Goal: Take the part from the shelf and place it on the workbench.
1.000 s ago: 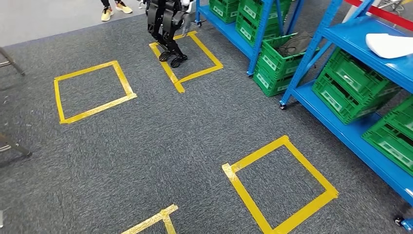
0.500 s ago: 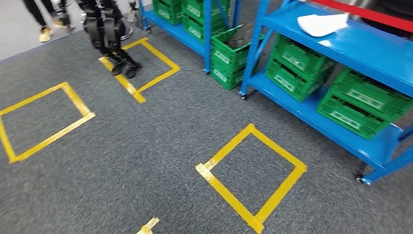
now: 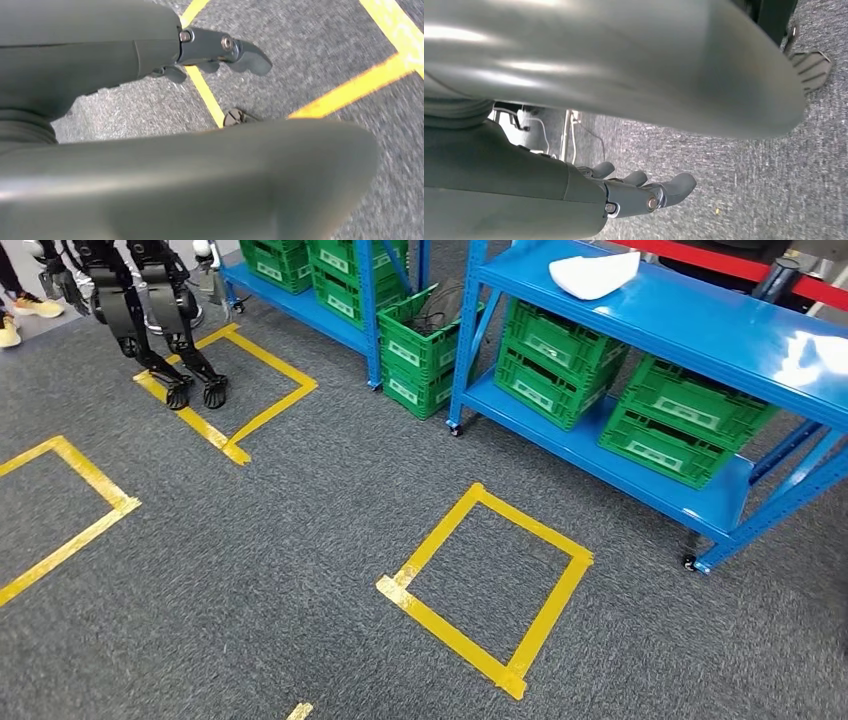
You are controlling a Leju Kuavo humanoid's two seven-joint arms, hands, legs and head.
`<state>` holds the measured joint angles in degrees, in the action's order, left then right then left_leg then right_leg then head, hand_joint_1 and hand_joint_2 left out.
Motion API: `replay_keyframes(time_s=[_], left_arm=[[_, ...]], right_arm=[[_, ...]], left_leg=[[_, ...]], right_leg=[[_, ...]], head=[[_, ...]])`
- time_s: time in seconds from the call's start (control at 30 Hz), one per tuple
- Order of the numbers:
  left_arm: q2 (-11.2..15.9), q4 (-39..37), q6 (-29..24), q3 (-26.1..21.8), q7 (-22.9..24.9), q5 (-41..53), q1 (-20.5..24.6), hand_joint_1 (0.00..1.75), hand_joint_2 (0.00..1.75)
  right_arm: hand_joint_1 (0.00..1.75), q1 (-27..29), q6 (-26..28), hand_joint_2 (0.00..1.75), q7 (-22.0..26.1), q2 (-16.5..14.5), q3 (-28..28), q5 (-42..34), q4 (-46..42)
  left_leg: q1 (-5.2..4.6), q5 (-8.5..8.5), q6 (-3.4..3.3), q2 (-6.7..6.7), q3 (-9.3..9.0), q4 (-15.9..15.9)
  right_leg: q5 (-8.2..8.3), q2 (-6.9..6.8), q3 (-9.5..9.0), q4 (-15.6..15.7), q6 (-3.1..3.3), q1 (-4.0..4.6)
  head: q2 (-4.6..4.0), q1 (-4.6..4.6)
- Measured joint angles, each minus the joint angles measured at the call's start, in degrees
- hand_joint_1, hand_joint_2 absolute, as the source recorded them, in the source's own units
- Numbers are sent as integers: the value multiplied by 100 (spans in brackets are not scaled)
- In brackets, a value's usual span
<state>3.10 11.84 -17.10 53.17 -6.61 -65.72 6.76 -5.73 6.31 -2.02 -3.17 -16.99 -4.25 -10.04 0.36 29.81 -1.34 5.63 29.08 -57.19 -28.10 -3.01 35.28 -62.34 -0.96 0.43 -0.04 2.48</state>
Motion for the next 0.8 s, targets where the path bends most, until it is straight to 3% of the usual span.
replay_keyframes(time_s=[0.07,0.13,0.17,0.23,0.3,0.37,0.4,0.43,0.5,0.57,0.6,0.63,0.67,0.7,0.73,0.8], left_arm=[[-23,8,50,30,21,-23,2,0,0],[-40,16,139,46,65,-44,11,0,0],[-45,19,177,52,84,-42,20,0,0],[-48,22,222,72,96,-31,29,0,0],[-47,24,240,104,103,-26,13,0,0],[-43,23,240,133,112,-26,-7,0,0],[-38,22,237,142,116,-26,-12,0,0],[-33,21,233,147,119,-26,-11,0,0],[-26,21,199,155,102,-27,-6,0,0],[-27,22,106,168,61,-16,5,0,0],[-28,23,35,176,43,1,11,0,0],[-36,25,-44,182,23,28,18,0,0],[-43,26,-120,189,7,64,21,0,0],[-49,27,-174,198,-13,103,22,0,0],[-54,27,-201,211,-29,139,18,0,0],[-50,27,-155,250,-57,192,5,0,0]], right_arm=[[0,-30,-9,0,3,-2,28,11,-1],[0,-44,-10,0,-22,-3,55,33,-1],[0,-35,-9,0,-45,-6,68,43,-1],[0,-23,-2,0,-83,-9,96,59,-1],[0,-34,3,0,-101,-15,121,65,-1],[0,-43,1,0,-108,-26,137,66,-1],[0,-39,1,0,-111,-30,144,67,-1],[0,-33,2,0,-114,-33,150,67,-1],[0,-22,20,0,-130,-33,154,67,-1],[0,-30,50,0,-157,-29,156,66,-1],[0,-28,68,0,-174,-26,157,61,-1],[0,-22,84,0,-191,-18,157,54,-1],[0,-9,97,0,-205,-10,158,44,-1],[0,1,107,0,-220,-1,158,32,-1],[0,2,113,0,-230,8,158,22,-1],[0,-13,116,0,-242,12,158,5,-1]], left_leg=[[-17,44,45,138,-43,3],[-24,77,100,287,-102,27],[-24,105,133,261,-111,-3],[-14,294,185,-55,-1,-323],[22,620,214,-432,349,-1040],[47,743,234,-528,675,-1575],[56,642,238,-540,723,-1562],[68,439,240,-562,671,-1330],[114,22,253,-802,409,-570],[145,-102,237,-1051,225,-129],[139,-67,209,-1081,194,-100],[132,-68,165,-1011,172,-96],[128,-76,124,-933,150,-86],[129,-83,82,-858,136,-74],[130,-89,45,-779,129,-61],[100,-76,-9,-604,125,-54]], right_leg=[[61,-189,-192,393,78,72],[52,-55,-210,447,126,87],[69,25,-257,491,146,70],[119,172,-375,585,192,13],[144,330,-409,607,224,-18],[149,529,-410,603,230,-24],[144,633,-416,598,223,-32],[134,732,-425,588,207,-44],[92,909,-410,529,141,-63],[54,1055,-344,458,50,-78],[52,1124,-287,443,4,-88],[60,1195,-248,444,-38,-105],[59,1169,-211,429,-73,-115],[12,1040,-160,351,-101,-111],[-94,849,-78,172,-122,-105],[-448,466,250,-503,-145,-99]], head=[[0,11],[0,5],[0,2],[0,-26],[0,-89],[0,-149],[0,-173],[0,-196],[0,-239],[0,-258],[0,-257],[0,-248],[0,-240],[0,-215],[0,-178],[0,-91]])
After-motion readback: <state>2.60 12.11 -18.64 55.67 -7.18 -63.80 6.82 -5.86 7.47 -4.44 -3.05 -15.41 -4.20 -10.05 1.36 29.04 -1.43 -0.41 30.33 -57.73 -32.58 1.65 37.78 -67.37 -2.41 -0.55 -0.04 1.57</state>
